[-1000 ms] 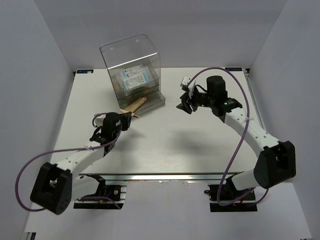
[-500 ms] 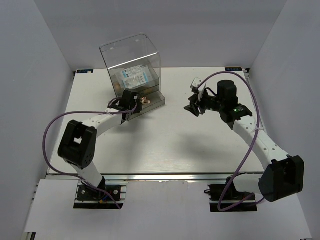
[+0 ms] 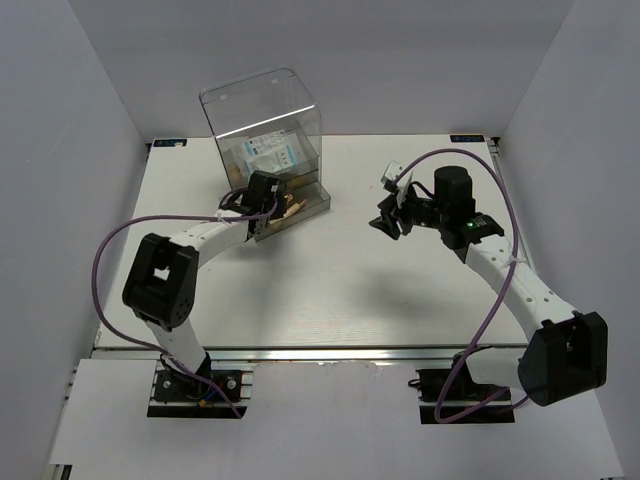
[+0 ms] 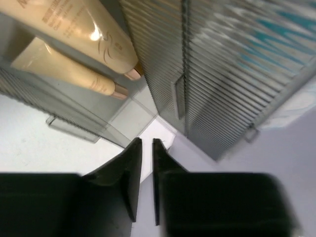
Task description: Organize the makeup
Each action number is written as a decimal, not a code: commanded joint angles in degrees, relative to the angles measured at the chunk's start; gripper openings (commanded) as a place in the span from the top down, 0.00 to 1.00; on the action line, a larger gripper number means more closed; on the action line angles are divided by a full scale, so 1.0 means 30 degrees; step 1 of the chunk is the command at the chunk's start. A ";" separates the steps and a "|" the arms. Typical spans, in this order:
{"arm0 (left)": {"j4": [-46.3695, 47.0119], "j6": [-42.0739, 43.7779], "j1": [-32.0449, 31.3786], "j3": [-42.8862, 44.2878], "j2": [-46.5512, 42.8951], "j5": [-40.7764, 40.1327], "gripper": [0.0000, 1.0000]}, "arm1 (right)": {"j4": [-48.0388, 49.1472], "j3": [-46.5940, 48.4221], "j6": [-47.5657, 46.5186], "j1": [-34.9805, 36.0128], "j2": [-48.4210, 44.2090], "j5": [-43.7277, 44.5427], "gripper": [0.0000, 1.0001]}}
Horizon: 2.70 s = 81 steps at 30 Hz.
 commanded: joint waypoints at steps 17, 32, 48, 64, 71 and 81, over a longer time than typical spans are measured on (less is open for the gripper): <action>0.0640 1.5576 -0.2436 -0.8545 -1.1447 -0.2570 1.00 | -0.0034 -0.0540 -0.1233 -0.0093 0.0020 -0.0380 0.43; 0.0329 4.1326 -0.4873 -0.4434 -0.5753 0.3686 1.00 | -0.0532 0.0134 -0.1436 -0.0093 0.0402 -0.0292 0.42; -0.3226 4.4350 -0.3851 0.4924 0.5857 0.0648 0.94 | -0.1001 -0.0831 -0.2052 -0.0386 -0.0418 0.0528 0.40; -0.2755 4.3469 -0.1885 0.6185 0.7177 -0.2290 0.02 | -0.0942 -0.0949 -0.1993 -0.0591 -0.0096 0.0469 0.40; -0.3045 4.3382 -0.1798 0.6623 0.7120 -0.1477 0.06 | -0.1059 -0.0920 -0.2052 -0.0620 -0.0038 0.0528 0.40; -0.2317 4.0954 -0.2911 0.2999 0.2793 0.2328 0.99 | -0.1177 -0.1037 -0.1704 -0.0650 -0.0009 0.0995 0.31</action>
